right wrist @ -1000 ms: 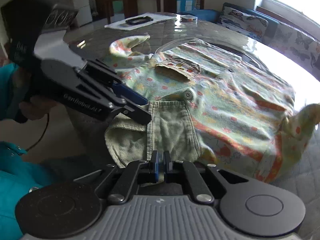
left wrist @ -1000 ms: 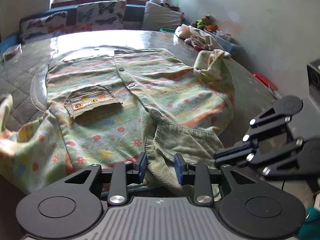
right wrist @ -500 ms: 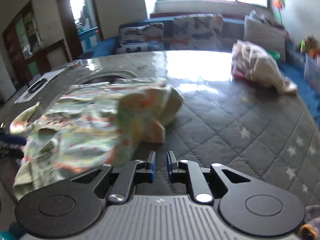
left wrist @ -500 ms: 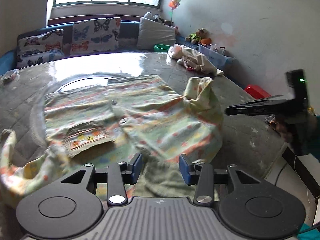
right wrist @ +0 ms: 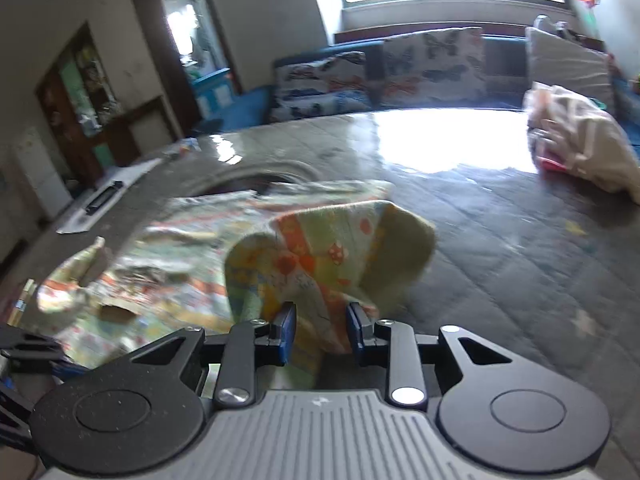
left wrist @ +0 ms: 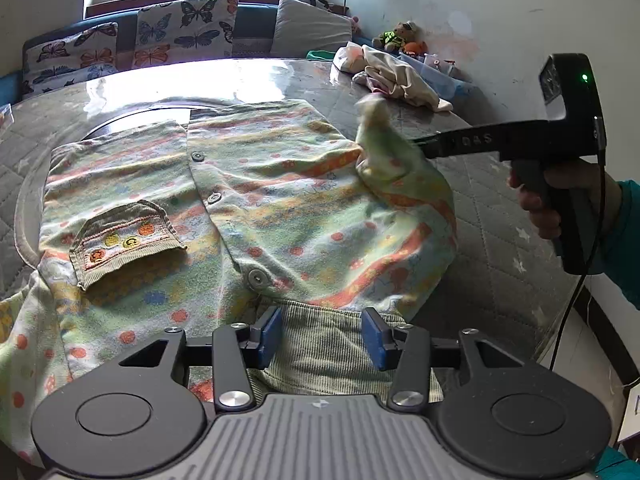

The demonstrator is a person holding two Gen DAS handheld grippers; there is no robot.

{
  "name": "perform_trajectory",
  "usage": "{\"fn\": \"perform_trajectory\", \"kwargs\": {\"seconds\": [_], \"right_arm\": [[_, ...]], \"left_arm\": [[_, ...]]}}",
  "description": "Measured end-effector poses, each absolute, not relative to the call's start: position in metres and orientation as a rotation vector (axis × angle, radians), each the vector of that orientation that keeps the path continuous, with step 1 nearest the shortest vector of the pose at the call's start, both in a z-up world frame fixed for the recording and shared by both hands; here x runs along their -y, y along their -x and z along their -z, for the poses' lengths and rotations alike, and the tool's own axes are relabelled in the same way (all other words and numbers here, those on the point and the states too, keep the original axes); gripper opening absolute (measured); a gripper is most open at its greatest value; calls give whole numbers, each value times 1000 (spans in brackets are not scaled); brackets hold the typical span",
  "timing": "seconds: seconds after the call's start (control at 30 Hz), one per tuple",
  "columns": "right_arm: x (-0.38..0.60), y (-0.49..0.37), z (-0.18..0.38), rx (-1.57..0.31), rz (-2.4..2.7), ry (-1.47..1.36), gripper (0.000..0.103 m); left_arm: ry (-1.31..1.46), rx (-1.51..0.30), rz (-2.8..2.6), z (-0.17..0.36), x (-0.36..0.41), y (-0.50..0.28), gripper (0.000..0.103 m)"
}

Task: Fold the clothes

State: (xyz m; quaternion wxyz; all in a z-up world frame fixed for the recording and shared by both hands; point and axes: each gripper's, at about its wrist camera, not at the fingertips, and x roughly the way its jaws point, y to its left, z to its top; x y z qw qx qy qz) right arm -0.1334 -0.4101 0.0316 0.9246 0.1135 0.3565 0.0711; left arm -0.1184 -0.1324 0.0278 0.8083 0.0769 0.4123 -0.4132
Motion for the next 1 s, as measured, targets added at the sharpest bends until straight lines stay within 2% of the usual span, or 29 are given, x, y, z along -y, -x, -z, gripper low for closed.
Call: {"fn": "perform_trajectory", "kwargs": {"seconds": [0.23,0.53,0.77,0.9,0.93,1.0], "right_arm": [[408,120,-38,-702,-207,-299,28],[463,115,-36,-669,5,-447,29],[472,88,-10,-771,94,-425,32],[456,84,-11,-779,115,-322,32],[451,82,-11,-789,113,-275,31],[441,82,-12,-803,119,-199,15]], "left_arm": [[-138,-880,900,-27,130,118,56],[-115,-873,927,-25,129,117,64],[-112,-869,932,-25,129,119,68],[-116,-865,935,-25,131,120,71],[-118,-863,936,-25,131,121,71],[-124,-857,935,-24,132,123,74]]}}
